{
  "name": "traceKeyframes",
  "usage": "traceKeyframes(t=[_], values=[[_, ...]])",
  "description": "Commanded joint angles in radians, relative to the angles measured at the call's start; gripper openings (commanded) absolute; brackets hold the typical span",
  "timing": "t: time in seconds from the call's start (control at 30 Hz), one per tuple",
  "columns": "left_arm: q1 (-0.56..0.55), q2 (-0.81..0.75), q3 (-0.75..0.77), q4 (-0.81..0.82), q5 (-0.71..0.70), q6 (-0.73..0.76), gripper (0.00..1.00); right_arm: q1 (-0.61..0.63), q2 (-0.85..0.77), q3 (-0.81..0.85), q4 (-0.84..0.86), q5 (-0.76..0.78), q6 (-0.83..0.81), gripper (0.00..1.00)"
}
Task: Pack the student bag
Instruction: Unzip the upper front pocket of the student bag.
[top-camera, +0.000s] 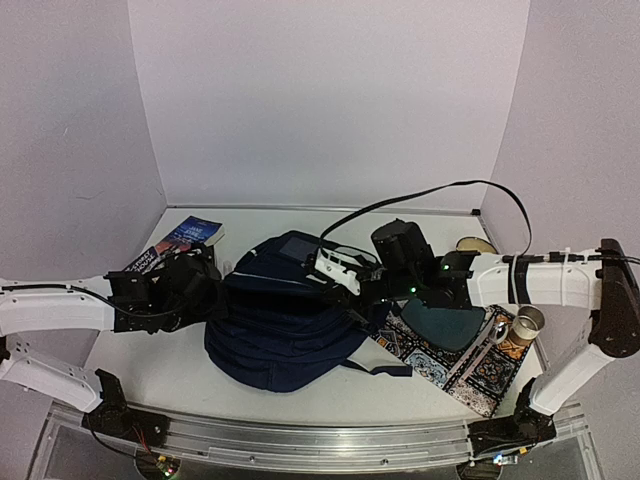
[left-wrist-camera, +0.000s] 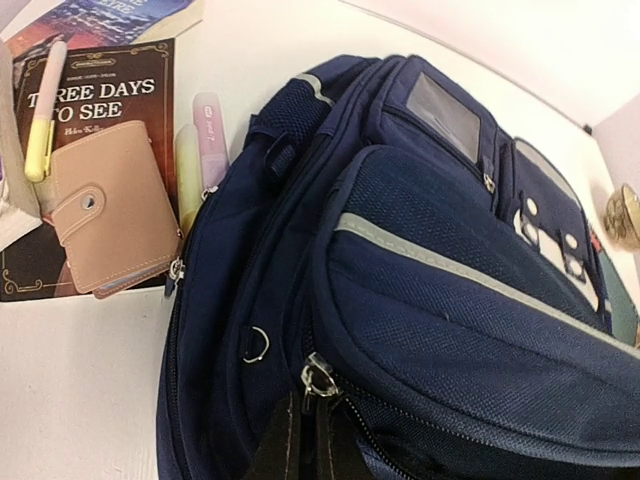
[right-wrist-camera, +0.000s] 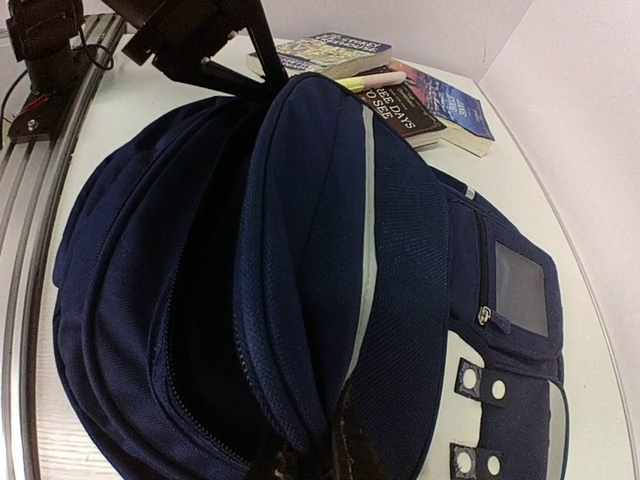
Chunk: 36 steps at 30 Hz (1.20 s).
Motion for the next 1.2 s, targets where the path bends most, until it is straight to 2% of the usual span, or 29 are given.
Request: traceKeyframes(t=[0.0,0.1,0.2,0.47,0.87,1.03,1.17], values=[[0.051,-0.007,0.017,-0.021,0.024,0.13,0.0,-0.024,-0.028,0.056,0.056,-0.006,0.055,0.1],[0.051,-0.018,0.024,0.014,0.119,0.15,0.0,-0.024,0.01,0.09,0.057,0.011,0.108,0.28],[0.05,-0.036,0.033,0.036,0.189,0.151,0.0,-0.021,0.045,0.124,0.059,0.014,0.141,0.39],[0.05,-0.066,0.08,0.053,0.312,0.148,0.0,0.03,0.148,0.234,0.034,0.047,0.168,0.55],[0.044,-0.039,0.133,0.064,0.408,0.16,0.0,0.099,0.299,0.428,-0.061,0.094,0.168,0.55],[0.043,-0.019,0.144,0.068,0.418,0.158,0.0,0.121,0.317,0.452,-0.091,0.067,0.19,0.58],[0.042,-0.015,0.155,0.072,0.426,0.162,0.0,0.127,0.339,0.442,-0.098,0.107,0.215,0.59]])
